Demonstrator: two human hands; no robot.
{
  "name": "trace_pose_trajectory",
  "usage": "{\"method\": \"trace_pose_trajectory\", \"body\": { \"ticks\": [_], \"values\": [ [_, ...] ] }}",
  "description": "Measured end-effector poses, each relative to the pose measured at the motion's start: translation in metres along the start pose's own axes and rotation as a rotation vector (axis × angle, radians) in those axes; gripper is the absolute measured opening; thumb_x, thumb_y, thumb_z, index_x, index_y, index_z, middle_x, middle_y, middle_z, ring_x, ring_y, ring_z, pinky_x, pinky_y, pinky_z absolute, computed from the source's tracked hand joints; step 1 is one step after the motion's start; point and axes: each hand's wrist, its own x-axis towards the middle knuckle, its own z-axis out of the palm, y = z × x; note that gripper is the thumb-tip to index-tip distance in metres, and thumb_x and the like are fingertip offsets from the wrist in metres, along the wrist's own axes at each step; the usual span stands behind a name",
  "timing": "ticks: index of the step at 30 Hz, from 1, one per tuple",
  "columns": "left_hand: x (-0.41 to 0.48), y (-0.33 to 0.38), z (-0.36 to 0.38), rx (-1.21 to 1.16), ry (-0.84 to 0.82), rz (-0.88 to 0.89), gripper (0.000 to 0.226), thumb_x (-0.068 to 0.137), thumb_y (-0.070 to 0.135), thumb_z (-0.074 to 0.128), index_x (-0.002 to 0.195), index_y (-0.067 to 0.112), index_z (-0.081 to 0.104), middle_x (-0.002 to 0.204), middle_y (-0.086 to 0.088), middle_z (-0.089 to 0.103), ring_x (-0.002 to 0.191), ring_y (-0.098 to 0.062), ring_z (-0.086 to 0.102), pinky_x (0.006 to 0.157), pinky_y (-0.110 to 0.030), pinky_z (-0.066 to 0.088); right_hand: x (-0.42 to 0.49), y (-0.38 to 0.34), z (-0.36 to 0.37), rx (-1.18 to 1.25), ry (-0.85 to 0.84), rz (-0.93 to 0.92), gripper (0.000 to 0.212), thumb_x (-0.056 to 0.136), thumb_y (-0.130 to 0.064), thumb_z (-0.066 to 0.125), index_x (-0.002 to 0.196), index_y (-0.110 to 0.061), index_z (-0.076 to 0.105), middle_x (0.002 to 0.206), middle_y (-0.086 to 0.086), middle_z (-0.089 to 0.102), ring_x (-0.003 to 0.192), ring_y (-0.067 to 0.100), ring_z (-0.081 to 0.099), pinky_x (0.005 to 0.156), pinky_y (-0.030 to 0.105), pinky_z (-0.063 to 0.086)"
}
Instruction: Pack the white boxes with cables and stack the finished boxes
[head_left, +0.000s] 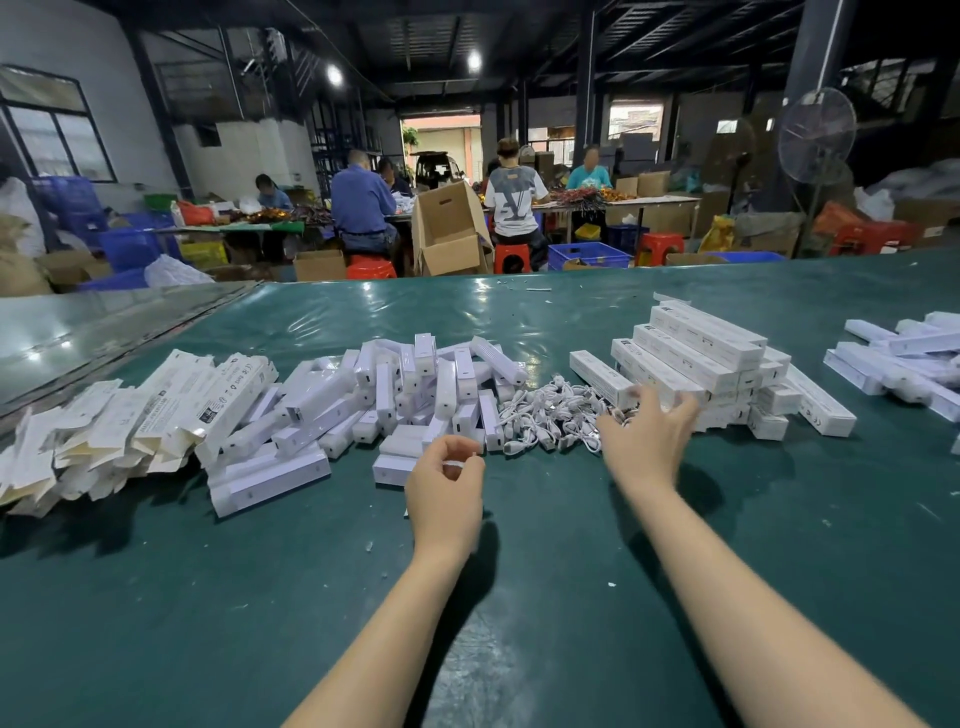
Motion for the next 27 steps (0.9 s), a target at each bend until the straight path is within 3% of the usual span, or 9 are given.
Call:
{"method": "trace_pose_trajectory", "body": {
  "ticks": [2, 5, 7, 9, 11, 15, 20, 24, 27],
  "values": [
    [0.005, 0.003, -0.011, 0.175, 0.054, 0.174, 0.023, 0.079, 0.003, 0.061, 0.068, 0.023, 0.056, 0.075, 0.006, 0.057, 0.072, -0.011, 0.05, 0.061, -0.016, 0.033, -0.025, 0.002, 0.004, 0.071, -0.026, -0.008, 0.035, 0.076, -0.009, 0.061, 0.111, -0.009, 0.058, 0.134, 0.015, 0.028, 0.119, 0.031, 0.036, 0.097, 0.029, 0.027],
    [0.031, 0.007, -0.044, 0.469, 0.268, 0.382, 0.015, 0.075, 0.0, 0.062, 0.079, 0.013, 0.067, 0.092, -0.005, 0.06, 0.098, -0.028, 0.047, 0.078, -0.029, 0.031, -0.044, 0.014, 0.005, 0.034, -0.121, 0.002, 0.03, 0.076, -0.006, 0.06, 0.106, -0.01, 0.06, 0.126, 0.011, 0.035, 0.115, 0.028, 0.038, 0.094, 0.029, 0.029],
    [0.057, 0.002, -0.072, 0.683, 0.388, 0.28, 0.02, 0.075, 0.007, 0.064, 0.094, 0.011, 0.068, 0.121, -0.014, 0.051, 0.119, -0.033, 0.035, 0.092, -0.042, 0.03, -0.045, 0.016, 0.004, 0.06, -0.129, 0.004, 0.025, 0.077, -0.004, 0.058, 0.101, -0.009, 0.062, 0.115, 0.006, 0.038, 0.112, 0.026, 0.039, 0.086, 0.025, 0.028],
    [0.079, -0.005, -0.099, 0.845, 0.393, 0.014, 0.038, 0.076, 0.022, 0.069, 0.111, 0.011, 0.06, 0.148, -0.017, 0.021, 0.136, -0.033, 0.012, 0.108, -0.05, 0.016, -0.043, 0.014, 0.003, 0.073, -0.148, 0.004, 0.023, 0.077, -0.004, 0.057, 0.098, -0.009, 0.063, 0.107, 0.001, 0.036, 0.111, 0.025, 0.041, 0.086, 0.025, 0.03],
    [0.094, -0.012, -0.123, 0.852, 0.353, -0.218, 0.058, 0.079, 0.036, 0.068, 0.125, 0.007, 0.048, 0.154, -0.017, -0.001, 0.14, -0.037, 0.001, 0.111, -0.053, 0.008, -0.042, 0.013, 0.004, 0.052, -0.175, 0.014, 0.02, 0.077, -0.006, 0.057, 0.095, -0.013, 0.063, 0.104, -0.002, 0.036, 0.11, 0.025, 0.044, 0.087, 0.029, 0.033],
    [0.103, -0.024, -0.144, 0.887, 0.218, -0.255, 0.064, 0.087, 0.039, 0.054, 0.137, 0.003, 0.034, 0.151, -0.008, 0.012, 0.131, -0.039, 0.026, 0.102, -0.053, 0.028, -0.042, 0.012, 0.003, 0.085, -0.18, 0.029, 0.015, 0.078, -0.006, 0.056, 0.086, -0.018, 0.06, 0.101, -0.004, 0.038, 0.107, 0.025, 0.048, 0.081, 0.028, 0.035],
    [0.082, -0.014, -0.113, 0.889, 0.276, -0.237, 0.061, 0.085, 0.032, 0.054, 0.135, 0.002, 0.036, 0.15, 0.005, 0.016, 0.138, -0.031, 0.004, 0.105, -0.067, 0.006, -0.043, 0.011, 0.001, 0.093, -0.183, 0.039, 0.014, 0.079, -0.005, 0.055, 0.086, -0.016, 0.061, 0.101, -0.002, 0.04, 0.107, 0.025, 0.047, 0.081, 0.028, 0.035],
    [0.042, 0.01, -0.062, 0.664, 0.306, 0.199, 0.056, 0.081, 0.022, 0.059, 0.131, 0.003, 0.041, 0.139, -0.01, 0.039, 0.129, -0.032, 0.025, 0.104, -0.047, 0.022, -0.045, 0.007, -0.003, 0.273, -0.131, -0.023, 0.014, 0.083, -0.005, 0.058, 0.078, -0.019, 0.06, 0.097, 0.001, 0.048, 0.096, 0.02, 0.051, 0.073, 0.022, 0.031],
    [-0.012, 0.023, -0.016, 0.517, 0.053, 0.687, 0.05, 0.074, 0.017, 0.053, 0.12, -0.002, 0.054, 0.121, -0.016, 0.056, 0.116, -0.035, 0.045, 0.102, -0.036, 0.027, -0.048, -0.004, -0.005, 0.671, -0.365, 0.049, 0.005, 0.088, -0.015, 0.059, 0.086, -0.02, 0.057, 0.084, -0.001, 0.057, 0.066, 0.01, 0.055, 0.054, 0.016, 0.04]
  ]
}}
